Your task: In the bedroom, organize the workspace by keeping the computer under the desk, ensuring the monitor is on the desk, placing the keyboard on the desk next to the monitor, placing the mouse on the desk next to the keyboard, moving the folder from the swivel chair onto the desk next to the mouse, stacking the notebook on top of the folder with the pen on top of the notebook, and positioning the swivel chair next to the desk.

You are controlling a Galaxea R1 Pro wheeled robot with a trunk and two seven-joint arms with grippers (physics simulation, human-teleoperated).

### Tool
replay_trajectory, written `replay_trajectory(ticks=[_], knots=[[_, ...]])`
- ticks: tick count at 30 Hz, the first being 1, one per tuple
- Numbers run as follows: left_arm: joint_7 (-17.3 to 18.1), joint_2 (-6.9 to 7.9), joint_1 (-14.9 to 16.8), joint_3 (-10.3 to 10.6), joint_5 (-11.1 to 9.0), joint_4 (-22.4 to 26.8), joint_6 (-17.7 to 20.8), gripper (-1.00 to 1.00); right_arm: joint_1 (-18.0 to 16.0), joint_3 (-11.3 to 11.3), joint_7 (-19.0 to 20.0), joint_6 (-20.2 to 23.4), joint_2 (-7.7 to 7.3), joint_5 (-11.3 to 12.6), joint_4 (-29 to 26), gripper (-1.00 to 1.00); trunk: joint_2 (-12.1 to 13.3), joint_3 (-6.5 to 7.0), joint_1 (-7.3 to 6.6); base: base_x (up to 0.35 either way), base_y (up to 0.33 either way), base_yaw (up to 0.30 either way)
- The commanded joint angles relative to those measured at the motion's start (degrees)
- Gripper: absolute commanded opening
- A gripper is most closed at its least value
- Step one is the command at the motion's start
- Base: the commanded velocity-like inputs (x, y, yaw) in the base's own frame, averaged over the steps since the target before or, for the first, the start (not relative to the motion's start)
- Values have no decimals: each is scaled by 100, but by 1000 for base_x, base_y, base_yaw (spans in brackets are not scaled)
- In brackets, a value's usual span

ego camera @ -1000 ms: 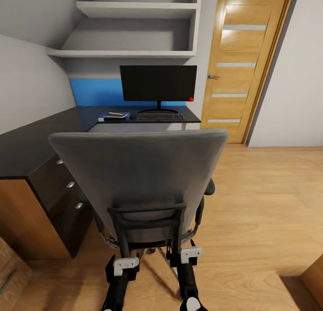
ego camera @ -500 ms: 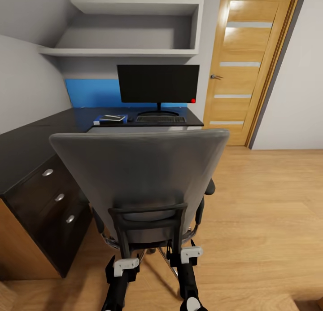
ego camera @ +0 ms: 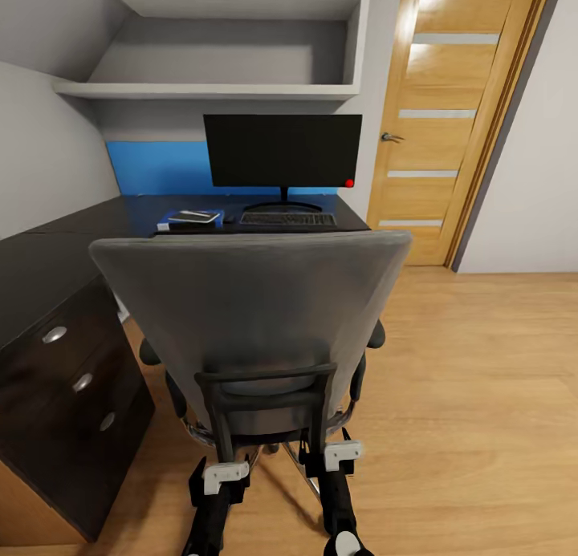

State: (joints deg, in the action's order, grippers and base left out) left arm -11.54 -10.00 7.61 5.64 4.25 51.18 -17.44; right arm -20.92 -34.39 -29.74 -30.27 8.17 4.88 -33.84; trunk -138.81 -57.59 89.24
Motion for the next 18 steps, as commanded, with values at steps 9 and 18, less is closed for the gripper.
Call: replay_trajectory(ticks=[9,18], knots=[[-50,0,4,16,67,-3,-6,100,-9,-50,-30,-23,-51,65,0,100,-1,-4,2,292,0,0],[-50,0,4,16,67,-3,-6,100,-9,-50,-24,-30,-61,67,-3,100,-1,-4,2,292,0,0]])
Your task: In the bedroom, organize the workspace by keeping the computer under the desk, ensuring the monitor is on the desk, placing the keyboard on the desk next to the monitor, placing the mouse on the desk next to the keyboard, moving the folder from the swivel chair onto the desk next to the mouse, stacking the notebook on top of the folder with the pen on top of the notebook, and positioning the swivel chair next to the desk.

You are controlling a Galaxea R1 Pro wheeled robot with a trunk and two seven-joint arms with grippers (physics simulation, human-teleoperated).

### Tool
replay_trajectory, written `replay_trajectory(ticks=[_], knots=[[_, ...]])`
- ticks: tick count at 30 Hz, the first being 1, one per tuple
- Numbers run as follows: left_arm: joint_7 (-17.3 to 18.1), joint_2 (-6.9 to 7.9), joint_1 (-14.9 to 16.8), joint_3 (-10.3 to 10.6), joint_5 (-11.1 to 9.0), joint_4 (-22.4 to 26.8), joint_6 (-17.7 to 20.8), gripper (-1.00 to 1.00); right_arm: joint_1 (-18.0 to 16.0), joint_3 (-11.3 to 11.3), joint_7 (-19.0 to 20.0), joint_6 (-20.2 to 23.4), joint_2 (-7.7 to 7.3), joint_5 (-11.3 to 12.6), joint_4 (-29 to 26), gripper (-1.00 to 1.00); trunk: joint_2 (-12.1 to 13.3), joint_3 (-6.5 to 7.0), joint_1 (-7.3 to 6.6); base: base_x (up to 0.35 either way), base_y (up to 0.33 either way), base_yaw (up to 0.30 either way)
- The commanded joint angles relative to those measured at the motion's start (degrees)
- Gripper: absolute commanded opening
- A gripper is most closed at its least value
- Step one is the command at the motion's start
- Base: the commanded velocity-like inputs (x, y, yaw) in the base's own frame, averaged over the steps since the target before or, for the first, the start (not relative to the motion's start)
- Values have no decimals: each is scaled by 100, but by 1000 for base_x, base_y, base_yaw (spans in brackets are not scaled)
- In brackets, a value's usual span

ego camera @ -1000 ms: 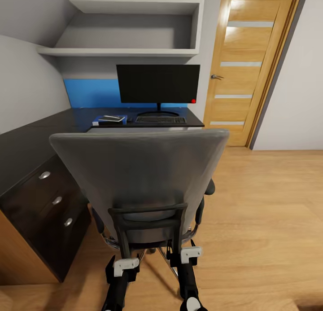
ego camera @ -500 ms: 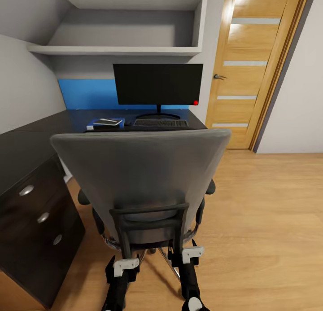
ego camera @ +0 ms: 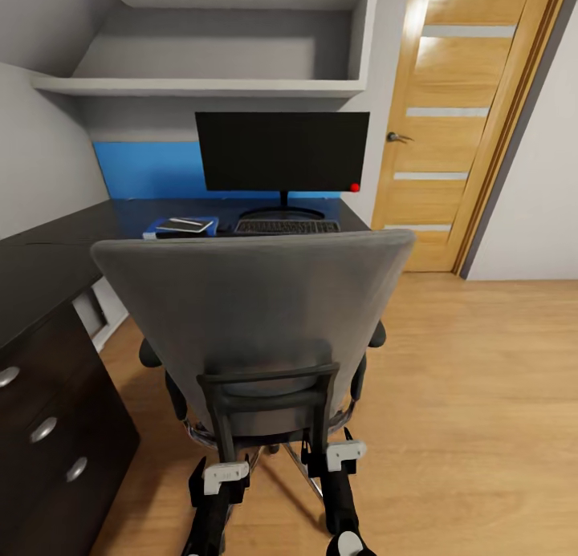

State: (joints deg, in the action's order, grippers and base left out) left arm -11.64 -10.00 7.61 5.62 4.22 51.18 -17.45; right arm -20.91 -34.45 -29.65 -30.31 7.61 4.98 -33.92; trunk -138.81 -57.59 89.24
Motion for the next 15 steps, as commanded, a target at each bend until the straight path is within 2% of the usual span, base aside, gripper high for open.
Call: replay_trajectory(ticks=[1,15], knots=[[-40,0,3,18,70,-3,-4,100,-9,-44,-32,-26,-5,57,6,100,-2,-4,2,292,0,0],[-40,0,3,18,65,-3,-4,100,-9,-44,-32,-36,-5,56,17,100,-2,-4,2,292,0,0]])
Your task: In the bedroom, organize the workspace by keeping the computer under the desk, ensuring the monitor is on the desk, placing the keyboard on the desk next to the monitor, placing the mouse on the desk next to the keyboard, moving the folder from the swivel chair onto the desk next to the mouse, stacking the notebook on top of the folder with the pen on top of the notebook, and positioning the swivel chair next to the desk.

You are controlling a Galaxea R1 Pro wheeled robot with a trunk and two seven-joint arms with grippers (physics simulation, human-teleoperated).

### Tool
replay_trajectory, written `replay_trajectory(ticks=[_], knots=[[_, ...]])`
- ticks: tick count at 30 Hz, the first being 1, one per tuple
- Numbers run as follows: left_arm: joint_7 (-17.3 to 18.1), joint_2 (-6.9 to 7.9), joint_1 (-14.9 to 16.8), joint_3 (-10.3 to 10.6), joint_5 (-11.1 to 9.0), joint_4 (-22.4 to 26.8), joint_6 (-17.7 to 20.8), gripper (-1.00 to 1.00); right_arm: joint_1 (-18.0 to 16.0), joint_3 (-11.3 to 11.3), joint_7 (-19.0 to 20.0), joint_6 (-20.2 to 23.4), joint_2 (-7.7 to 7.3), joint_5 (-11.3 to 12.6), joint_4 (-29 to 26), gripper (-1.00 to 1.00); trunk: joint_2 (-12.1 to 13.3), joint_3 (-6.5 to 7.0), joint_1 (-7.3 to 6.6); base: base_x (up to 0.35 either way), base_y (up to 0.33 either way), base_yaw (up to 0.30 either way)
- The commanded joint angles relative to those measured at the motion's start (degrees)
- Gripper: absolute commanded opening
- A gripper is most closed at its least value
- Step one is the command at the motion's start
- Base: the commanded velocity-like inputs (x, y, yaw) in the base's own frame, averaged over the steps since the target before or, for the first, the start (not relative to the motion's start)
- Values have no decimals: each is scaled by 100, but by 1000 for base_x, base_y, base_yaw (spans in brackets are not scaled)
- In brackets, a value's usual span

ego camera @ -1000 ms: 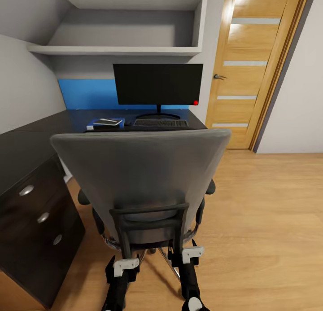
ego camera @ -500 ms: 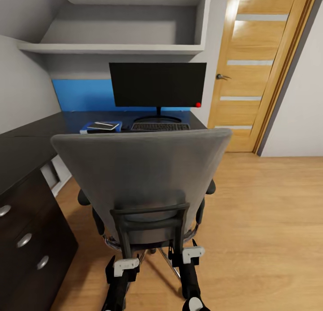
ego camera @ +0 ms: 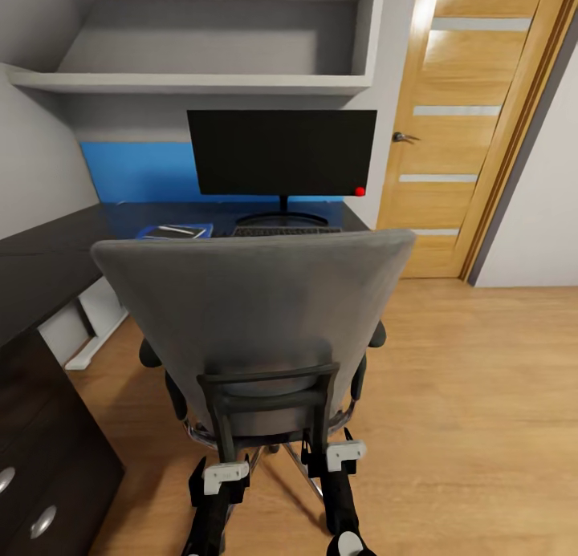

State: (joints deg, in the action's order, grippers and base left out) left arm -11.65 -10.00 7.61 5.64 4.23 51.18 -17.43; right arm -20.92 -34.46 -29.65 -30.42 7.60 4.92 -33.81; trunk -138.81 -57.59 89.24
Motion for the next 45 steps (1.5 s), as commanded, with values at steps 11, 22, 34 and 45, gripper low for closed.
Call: replay_trajectory(ticks=[11,22,34,45], knots=[[-33,0,3,16,61,-3,-84,100,-9,-43,-40,-249,-27,62,5,100,-2,-4,2,144,0,0],[-45,0,3,16,52,-3,-209,100,-8,-43,-41,-402,-48,62,6,100,-2,-4,2,48,0,0],[-55,0,3,8,52,-3,-208,100,-9,-43,-41,-404,-48,62,6,100,-2,-4,2,149,0,0],[-48,0,3,7,45,-3,-208,100,-8,-43,-38,-406,-48,62,7,100,-2,-4,2,-149,0,0]])
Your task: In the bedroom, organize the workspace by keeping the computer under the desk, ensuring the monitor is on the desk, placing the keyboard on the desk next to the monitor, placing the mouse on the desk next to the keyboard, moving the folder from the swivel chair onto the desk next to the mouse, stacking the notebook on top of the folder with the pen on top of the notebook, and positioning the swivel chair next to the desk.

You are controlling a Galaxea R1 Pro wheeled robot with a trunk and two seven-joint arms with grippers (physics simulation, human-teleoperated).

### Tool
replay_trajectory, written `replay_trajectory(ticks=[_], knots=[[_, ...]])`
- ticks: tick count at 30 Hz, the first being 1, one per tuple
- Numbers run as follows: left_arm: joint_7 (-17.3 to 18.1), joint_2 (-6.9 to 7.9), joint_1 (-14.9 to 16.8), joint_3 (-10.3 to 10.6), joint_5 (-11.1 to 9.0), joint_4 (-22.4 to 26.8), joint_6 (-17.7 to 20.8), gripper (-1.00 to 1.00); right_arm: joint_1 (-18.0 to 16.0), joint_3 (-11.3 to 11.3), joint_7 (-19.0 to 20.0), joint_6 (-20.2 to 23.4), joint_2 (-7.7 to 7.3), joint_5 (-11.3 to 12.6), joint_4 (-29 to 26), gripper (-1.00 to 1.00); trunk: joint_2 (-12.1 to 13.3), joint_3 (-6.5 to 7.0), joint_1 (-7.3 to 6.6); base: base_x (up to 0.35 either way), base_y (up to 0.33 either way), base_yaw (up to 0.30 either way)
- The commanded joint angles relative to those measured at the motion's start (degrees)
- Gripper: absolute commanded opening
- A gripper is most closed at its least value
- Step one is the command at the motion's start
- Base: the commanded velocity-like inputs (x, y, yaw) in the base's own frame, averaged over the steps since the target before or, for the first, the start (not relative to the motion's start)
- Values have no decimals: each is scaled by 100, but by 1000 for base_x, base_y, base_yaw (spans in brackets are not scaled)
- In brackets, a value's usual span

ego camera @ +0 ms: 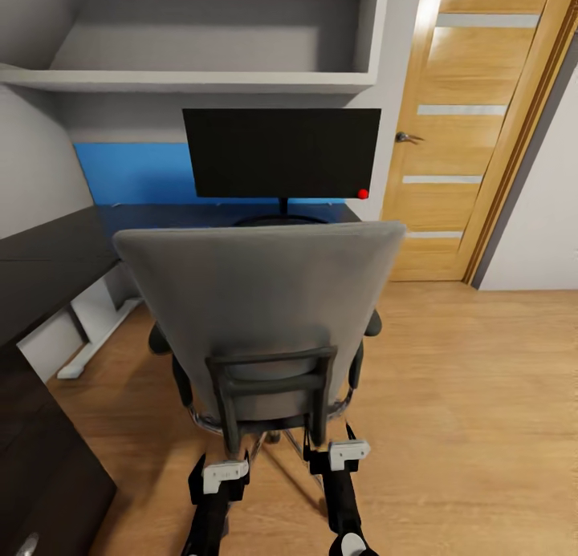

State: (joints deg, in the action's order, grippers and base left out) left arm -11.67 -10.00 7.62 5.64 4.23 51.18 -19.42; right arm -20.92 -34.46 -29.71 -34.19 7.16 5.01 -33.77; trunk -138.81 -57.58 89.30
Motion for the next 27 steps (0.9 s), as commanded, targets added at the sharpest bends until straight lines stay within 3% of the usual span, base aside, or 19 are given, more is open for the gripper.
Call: replay_trajectory(ticks=[1,27], knots=[[-46,0,3,7,44,-3,-9,100,-8,-43,-33,-30,-4,52,3,100,-2,-5,-4,-308,0,0],[-45,0,3,7,40,-3,-10,100,-7,-43,-29,-28,-4,52,38,100,-2,-5,-4,-276,-10,0]])
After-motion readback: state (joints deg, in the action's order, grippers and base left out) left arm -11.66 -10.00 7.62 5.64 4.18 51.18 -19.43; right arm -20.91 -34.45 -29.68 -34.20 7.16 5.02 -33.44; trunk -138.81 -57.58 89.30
